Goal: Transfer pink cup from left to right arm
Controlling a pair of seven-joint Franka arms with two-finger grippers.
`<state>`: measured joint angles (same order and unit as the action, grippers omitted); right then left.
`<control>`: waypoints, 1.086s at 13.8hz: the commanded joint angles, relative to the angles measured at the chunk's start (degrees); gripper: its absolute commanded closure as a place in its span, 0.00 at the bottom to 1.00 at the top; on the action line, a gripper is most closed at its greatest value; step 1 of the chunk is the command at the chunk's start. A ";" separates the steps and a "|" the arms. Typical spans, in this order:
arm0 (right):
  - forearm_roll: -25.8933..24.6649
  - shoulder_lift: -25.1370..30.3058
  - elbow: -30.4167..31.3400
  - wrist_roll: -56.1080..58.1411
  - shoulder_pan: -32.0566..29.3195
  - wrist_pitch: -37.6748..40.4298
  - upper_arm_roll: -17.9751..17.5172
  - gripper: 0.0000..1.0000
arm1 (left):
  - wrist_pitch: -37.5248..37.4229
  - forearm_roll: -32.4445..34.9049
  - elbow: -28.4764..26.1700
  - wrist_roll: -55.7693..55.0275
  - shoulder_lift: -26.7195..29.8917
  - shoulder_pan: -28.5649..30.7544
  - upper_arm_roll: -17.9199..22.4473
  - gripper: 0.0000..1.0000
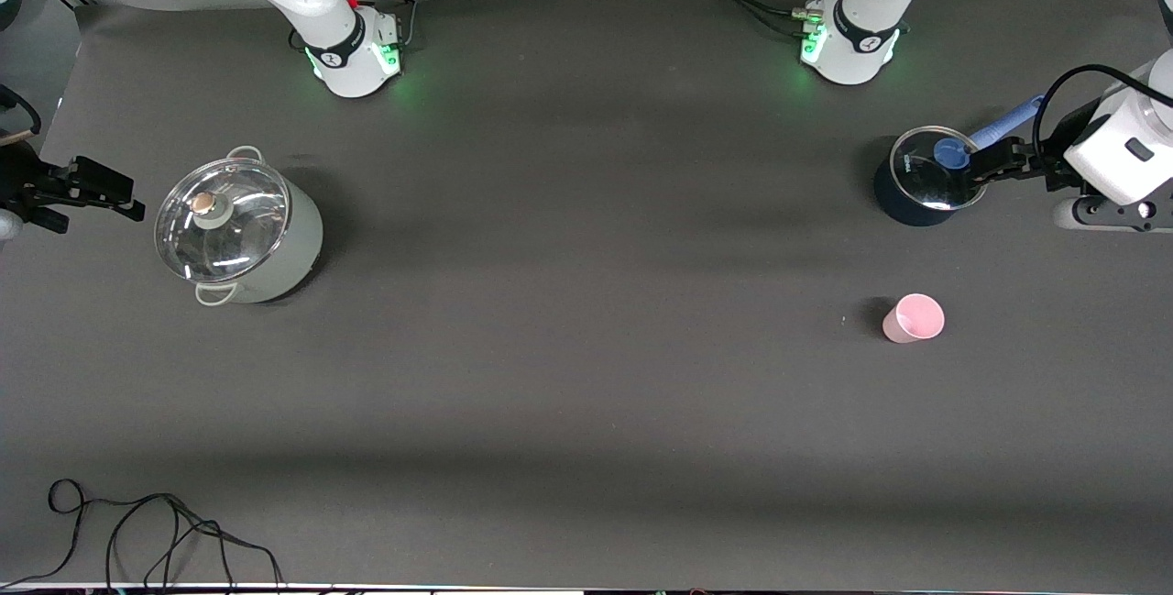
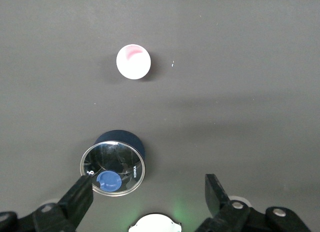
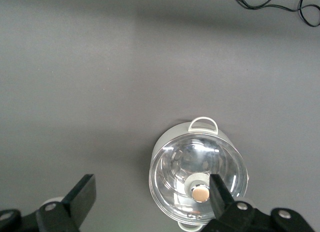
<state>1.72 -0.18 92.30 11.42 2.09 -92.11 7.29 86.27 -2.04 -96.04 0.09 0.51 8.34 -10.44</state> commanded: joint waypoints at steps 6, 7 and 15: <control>-0.66 -0.43 -1.33 -0.87 0.37 0.80 0.09 0.00 | -1.46 0.72 1.47 -0.26 -0.51 0.01 -0.10 0.00; -0.66 -0.43 -1.33 -0.87 0.37 0.80 0.09 0.00 | -2.07 0.72 1.47 -0.18 -0.51 0.10 -0.10 0.00; -0.66 -0.52 -1.50 -0.79 0.37 0.71 0.09 0.00 | -2.34 1.16 1.29 0.35 -0.59 -10.63 11.85 0.00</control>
<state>1.72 -0.21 92.18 11.40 2.17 -92.10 7.28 85.16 -1.72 -96.04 0.20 0.46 -0.53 -0.42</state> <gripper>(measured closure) 0.000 0.000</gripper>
